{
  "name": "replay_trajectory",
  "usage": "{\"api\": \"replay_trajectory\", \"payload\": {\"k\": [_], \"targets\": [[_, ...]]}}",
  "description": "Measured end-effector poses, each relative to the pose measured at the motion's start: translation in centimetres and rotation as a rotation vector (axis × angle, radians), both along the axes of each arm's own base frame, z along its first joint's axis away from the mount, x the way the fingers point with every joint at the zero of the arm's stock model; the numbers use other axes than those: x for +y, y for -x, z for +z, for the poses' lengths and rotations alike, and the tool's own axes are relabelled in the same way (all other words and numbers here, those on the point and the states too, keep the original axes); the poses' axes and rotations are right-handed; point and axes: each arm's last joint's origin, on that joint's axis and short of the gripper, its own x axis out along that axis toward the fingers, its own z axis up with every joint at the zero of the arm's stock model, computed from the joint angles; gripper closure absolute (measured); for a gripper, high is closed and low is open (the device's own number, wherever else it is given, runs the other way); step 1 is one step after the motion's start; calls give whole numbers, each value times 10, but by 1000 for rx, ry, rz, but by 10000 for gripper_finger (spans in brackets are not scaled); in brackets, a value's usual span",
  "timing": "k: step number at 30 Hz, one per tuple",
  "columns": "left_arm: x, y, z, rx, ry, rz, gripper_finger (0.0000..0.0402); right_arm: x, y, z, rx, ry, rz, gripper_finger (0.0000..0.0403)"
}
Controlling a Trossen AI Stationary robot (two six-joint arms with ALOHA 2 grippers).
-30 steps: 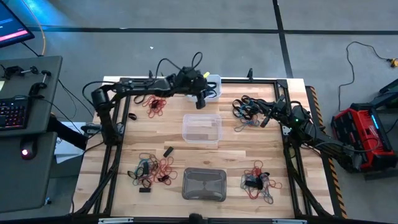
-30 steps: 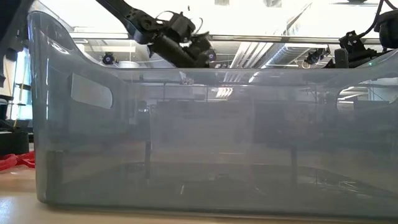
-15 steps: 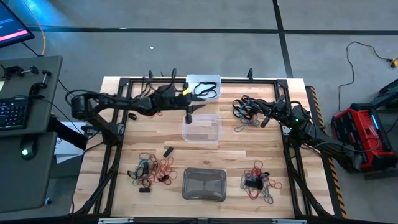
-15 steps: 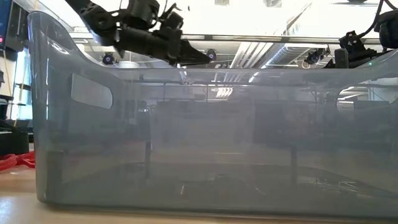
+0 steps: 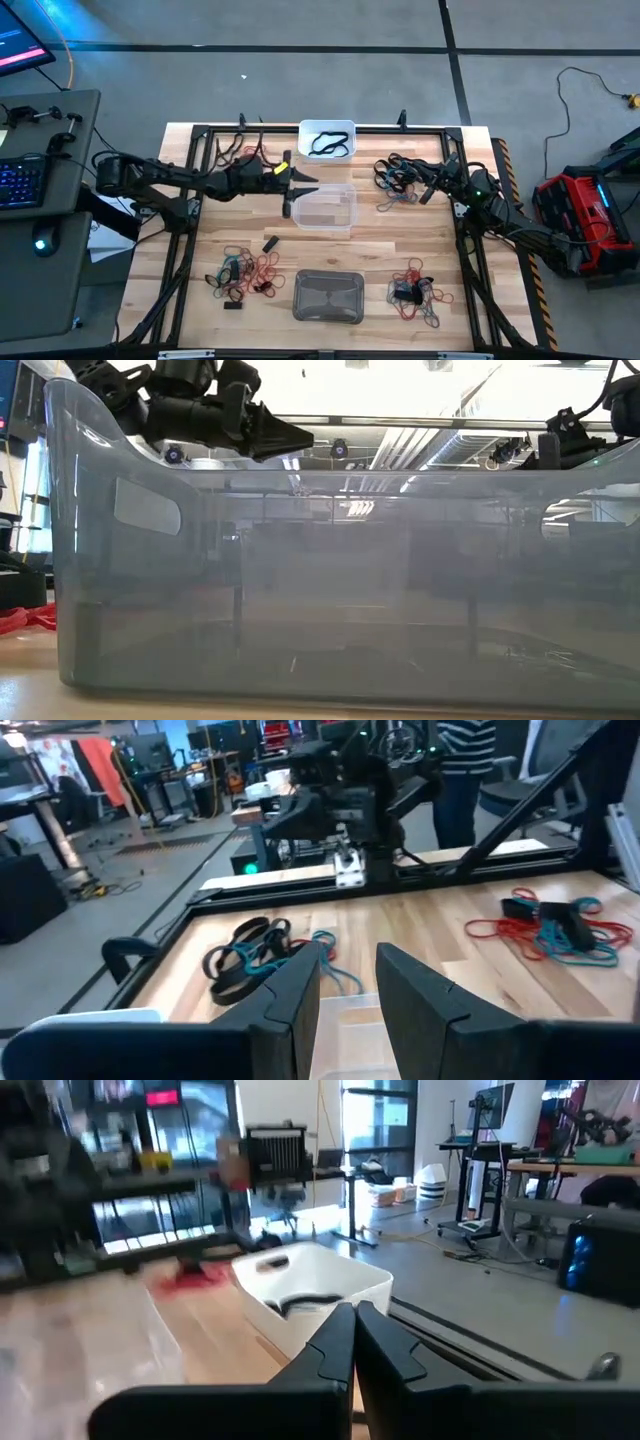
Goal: Sort rubber bands into baskets
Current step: Put the red rubber band into the transparent bin
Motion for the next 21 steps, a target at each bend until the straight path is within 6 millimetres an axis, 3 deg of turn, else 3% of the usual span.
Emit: {"api": "replay_trajectory", "payload": {"k": [12, 21], "targets": [[-19, 2, -6, -9, 17, -62, 310, 5, -3, 1, -78, -99, 161, 402], [-21, 1, -6, -6, 18, -68, 310, 13, -7, 0, -62, -120, 247, 394]]}}
